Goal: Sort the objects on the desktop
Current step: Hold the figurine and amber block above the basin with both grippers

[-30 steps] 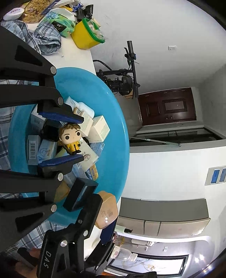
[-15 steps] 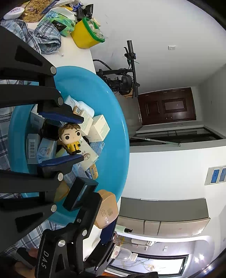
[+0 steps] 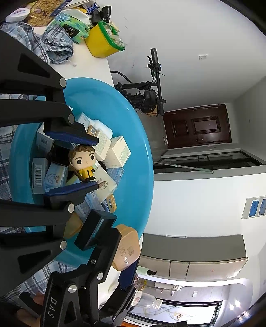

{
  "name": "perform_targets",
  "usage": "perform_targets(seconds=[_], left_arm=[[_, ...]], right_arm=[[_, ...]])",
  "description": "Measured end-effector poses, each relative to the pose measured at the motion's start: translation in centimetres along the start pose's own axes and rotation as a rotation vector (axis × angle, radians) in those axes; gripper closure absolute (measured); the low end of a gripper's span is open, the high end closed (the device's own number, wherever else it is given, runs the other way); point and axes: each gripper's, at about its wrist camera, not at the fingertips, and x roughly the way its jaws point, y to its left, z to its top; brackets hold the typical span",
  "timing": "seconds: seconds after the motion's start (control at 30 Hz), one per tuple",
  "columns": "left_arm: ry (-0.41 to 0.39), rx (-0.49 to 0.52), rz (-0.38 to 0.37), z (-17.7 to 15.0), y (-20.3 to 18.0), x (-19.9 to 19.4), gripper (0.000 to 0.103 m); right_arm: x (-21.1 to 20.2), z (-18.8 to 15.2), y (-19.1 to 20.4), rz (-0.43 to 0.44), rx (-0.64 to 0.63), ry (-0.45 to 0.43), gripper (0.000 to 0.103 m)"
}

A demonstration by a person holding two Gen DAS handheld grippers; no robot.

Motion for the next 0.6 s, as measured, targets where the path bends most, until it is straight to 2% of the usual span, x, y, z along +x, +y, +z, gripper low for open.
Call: perform_targets(seconds=[0.57,0.6], left_arm=[[-0.010,-0.001,0.005,-0.31,0.18,-0.09,0.064],[-0.009,0.002,0.011,-0.35,0.14,-0.05,0.055]], right_arm=[[0.16,-0.21,0.41,-0.001,-0.012,0.005,0.039],[0.14,-0.21,0.37,-0.001,-0.010,0.005,0.039]])
